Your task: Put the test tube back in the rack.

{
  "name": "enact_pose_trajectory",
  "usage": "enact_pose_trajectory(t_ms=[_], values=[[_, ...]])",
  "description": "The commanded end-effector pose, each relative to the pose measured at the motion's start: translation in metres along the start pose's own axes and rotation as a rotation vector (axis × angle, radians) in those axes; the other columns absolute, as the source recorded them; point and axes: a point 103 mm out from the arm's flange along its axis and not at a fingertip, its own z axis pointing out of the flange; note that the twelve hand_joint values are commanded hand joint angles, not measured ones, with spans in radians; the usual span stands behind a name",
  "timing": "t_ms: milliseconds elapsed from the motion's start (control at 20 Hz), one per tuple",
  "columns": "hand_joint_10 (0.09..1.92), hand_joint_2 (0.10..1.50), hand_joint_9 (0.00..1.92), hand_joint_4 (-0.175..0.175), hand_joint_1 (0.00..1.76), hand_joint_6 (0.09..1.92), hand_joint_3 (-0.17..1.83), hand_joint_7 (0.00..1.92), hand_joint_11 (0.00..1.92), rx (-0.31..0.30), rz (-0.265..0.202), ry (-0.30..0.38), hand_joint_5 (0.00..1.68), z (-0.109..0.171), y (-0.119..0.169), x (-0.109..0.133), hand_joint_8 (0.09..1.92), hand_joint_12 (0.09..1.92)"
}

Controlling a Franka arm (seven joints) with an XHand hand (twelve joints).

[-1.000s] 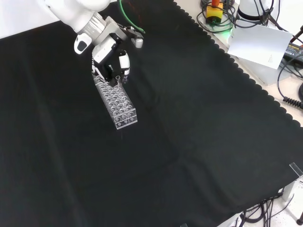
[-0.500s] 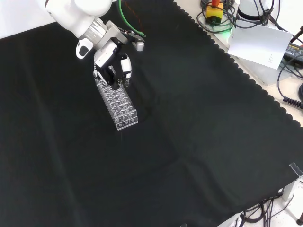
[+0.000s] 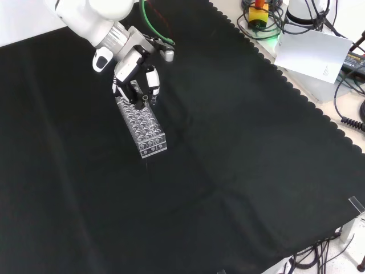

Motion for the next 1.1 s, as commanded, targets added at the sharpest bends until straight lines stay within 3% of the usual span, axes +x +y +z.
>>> enact_pose_trajectory(t_ms=[50,200,350,800,1100], values=[[0.82,0.56,0.66,-0.066,1.13,0.72,0.71,0.61,0.21,-0.002,-0.054,0.051,0.71,-0.008,-0.005,0.000,0.99,1.57],[0.97,0.53,0.38,-0.050,1.07,0.77,0.74,0.36,0.08,-0.030,-0.080,0.050,0.55,-0.018,-0.011,0.003,1.01,1.62],[1.00,0.52,0.24,-0.040,1.05,0.74,0.74,0.23,0.01,-0.090,-0.123,0.053,0.43,-0.037,-0.021,0.011,1.01,1.63],[1.03,0.56,0.15,-0.031,0.95,0.57,0.67,0.15,0.00,-0.343,-0.258,-0.021,0.32,-0.120,-0.083,0.040,1.00,1.61],[1.03,0.60,0.13,-0.030,0.88,0.51,0.60,0.15,0.00,-0.448,-0.309,-0.035,0.31,-0.155,-0.127,0.055,0.99,1.60]])
